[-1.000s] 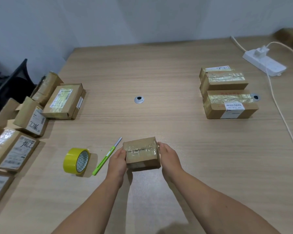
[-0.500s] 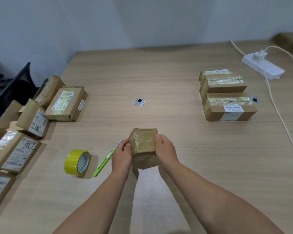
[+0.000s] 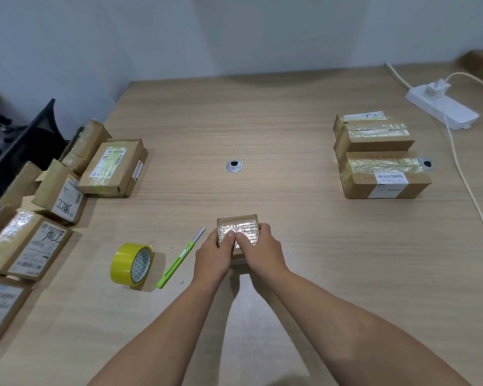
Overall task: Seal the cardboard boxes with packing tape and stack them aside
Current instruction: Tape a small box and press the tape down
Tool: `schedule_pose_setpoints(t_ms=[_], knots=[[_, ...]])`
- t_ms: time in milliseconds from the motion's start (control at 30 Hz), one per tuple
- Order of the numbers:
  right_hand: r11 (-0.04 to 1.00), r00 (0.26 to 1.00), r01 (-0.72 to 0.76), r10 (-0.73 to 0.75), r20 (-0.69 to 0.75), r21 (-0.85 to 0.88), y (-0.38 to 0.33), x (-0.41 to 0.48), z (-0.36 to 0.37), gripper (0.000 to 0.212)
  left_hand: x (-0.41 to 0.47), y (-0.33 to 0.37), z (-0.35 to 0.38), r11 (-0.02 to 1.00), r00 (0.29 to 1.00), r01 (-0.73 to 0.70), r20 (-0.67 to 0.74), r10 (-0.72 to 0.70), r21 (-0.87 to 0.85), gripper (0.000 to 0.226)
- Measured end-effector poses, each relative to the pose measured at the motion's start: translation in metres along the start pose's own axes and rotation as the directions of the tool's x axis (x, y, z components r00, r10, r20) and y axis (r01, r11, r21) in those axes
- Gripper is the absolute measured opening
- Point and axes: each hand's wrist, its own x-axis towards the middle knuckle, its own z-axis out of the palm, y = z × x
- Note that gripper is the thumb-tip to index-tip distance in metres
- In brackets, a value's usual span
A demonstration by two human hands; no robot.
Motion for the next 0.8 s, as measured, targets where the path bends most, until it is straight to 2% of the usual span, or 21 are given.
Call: schedule_pose_setpoints(t_ms=[167,400,567,700,800], knots=[[0.999,1.0,0.025,-0.025,-0.004,-0.03,-0.002,0.005,-0.003,0.032,0.007,0.006,0.0,0.998,0.999,0.035,0.013,-0.035,0.043,0.027],[0.999,0.999,0.012,-0.014,-0.04,-0.044,0.002,0.009,0.001,0.016,0.021,0.0,-0.004,0.98,0.985,0.168,0.063,-0.162,-0.109,0.042],[0.998,0.999,-0.004,0.002,-0.036,-0.058,-0.002,0.011,0.001,0.034,0.025,0.005,-0.007,0.967,0.974,0.216,0.106,-0.202,-0.136,0.039],[0.994,0.997,-0.073,0.071,-0.03,-0.077,-0.008,0.017,-0.005,0.05,0.028,0.017,-0.008,0.894,0.933,0.357,0.149,-0.328,-0.269,0.042],[0.989,0.992,-0.125,0.124,-0.015,-0.074,-0.015,0.021,-0.004,0.056,0.031,0.02,-0.006,0.933,0.949,0.316,0.071,-0.308,-0.174,0.05]])
